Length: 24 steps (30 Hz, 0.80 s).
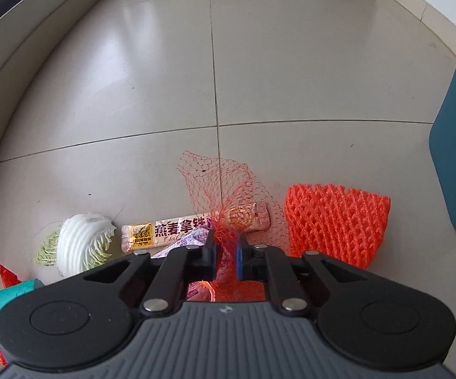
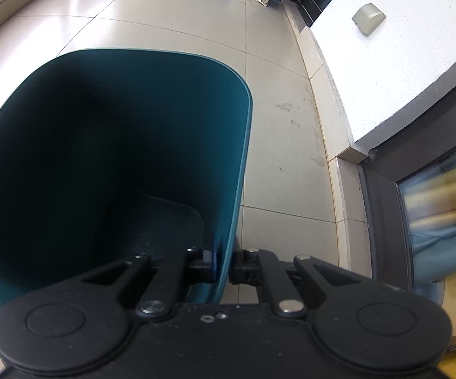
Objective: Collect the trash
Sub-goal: 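Lower the left tool onto the red mesh bag and close on it, then lift the red mesh bag into the teal bin and open the left tool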
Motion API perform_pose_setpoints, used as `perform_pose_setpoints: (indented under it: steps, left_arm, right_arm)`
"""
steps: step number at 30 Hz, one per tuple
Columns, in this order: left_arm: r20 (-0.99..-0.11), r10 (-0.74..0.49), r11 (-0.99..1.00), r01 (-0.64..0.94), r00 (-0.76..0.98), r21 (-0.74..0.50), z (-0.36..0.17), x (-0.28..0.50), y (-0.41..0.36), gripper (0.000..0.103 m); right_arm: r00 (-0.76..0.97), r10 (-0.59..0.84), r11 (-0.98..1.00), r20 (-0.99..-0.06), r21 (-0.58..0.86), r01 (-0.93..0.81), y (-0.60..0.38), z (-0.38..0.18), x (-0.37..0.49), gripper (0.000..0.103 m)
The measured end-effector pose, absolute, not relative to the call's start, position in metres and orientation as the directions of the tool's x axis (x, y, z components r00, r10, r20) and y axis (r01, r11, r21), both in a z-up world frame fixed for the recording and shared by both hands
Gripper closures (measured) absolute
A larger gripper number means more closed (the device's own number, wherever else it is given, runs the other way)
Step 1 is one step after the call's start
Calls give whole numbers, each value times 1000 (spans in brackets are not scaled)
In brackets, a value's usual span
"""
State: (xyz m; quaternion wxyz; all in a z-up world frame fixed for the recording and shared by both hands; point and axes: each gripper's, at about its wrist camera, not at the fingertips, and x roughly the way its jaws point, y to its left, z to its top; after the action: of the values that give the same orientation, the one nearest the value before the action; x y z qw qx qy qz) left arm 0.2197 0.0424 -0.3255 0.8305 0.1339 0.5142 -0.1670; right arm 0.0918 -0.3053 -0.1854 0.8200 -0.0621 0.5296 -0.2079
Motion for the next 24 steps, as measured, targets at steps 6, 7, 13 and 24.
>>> perform_pose_setpoints:
  steps: [6,7,13,24]
  left_arm:
    - [-880,-172,905,425,442,36,-296,210,37,97]
    - [-874,-181,901,433,451,37,-289,209,36,97]
    - [-834,-262,875,484,486,7,-241,198,25,97]
    - [-736,-412,809,587,537,-23,-132,198,-14,97]
  right_arm:
    - [356,-400,907,-845,-310,284,-313,-184,89,97]
    - [357,-397,908,-846,-306,287,-314,-184,89,97]
    - [359,-394,909,-846,-298,292,-318,-182,89,97]
    - [371,-378,913,-848,-275,301,-324,-181,85,98]
